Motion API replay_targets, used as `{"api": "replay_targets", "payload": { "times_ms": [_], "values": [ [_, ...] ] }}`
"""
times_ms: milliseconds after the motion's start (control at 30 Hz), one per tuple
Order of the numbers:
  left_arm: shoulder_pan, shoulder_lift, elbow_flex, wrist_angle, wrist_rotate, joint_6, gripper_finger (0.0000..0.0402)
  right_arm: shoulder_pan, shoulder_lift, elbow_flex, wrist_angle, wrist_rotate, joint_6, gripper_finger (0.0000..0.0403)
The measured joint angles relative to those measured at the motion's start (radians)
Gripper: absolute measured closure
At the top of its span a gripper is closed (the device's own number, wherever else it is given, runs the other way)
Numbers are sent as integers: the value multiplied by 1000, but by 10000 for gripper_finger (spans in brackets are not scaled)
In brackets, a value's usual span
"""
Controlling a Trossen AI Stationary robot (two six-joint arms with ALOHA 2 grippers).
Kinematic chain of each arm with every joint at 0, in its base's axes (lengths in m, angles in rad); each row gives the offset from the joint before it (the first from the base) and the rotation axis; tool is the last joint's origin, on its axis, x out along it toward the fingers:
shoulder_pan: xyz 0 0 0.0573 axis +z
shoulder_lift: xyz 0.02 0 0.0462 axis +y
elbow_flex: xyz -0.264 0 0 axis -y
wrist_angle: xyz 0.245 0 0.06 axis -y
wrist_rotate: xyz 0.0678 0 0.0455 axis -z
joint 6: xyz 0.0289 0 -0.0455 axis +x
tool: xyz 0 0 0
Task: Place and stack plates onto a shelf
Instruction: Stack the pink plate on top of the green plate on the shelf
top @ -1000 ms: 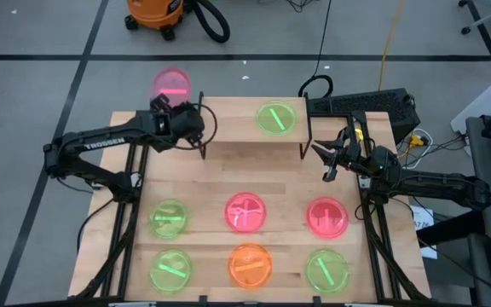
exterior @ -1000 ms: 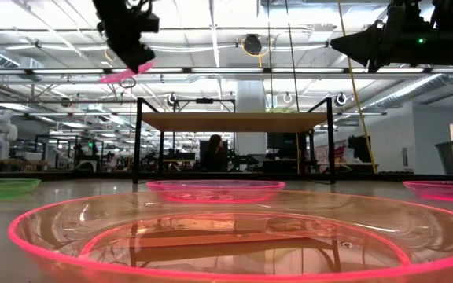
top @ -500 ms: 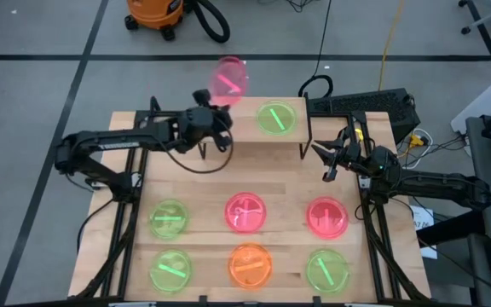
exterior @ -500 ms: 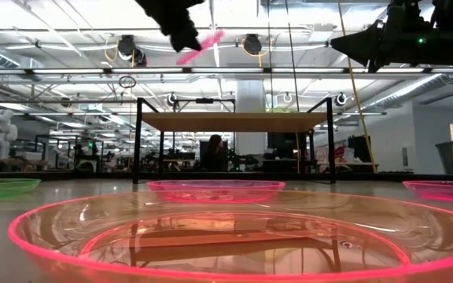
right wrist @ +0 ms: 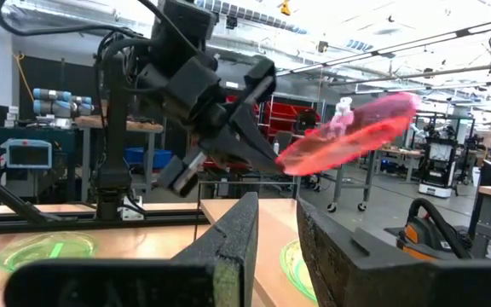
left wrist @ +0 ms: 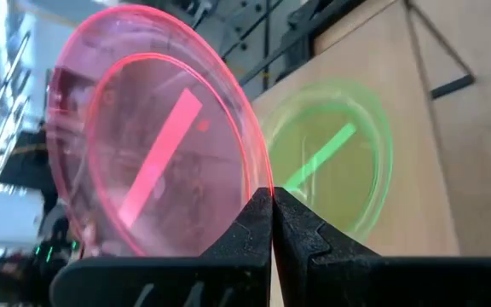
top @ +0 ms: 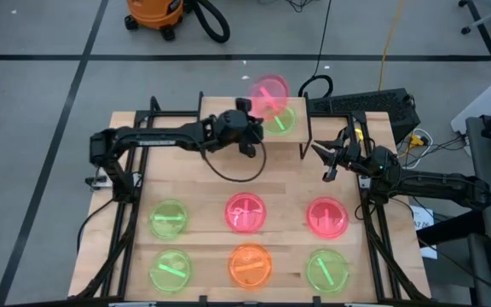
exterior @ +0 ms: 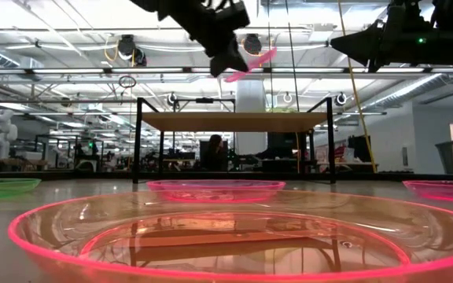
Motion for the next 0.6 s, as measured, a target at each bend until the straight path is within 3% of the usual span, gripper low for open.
{"api": "replay_targets", "payload": {
  "times_ms": [333, 600],
  "values": [
    [31, 110, 66, -1, 157, 13, 401, 0, 0, 0, 0, 0, 0, 332],
    [39, 160, 66, -8, 155, 23, 398, 0, 0, 0, 0, 0, 0, 332]
  ]
}}
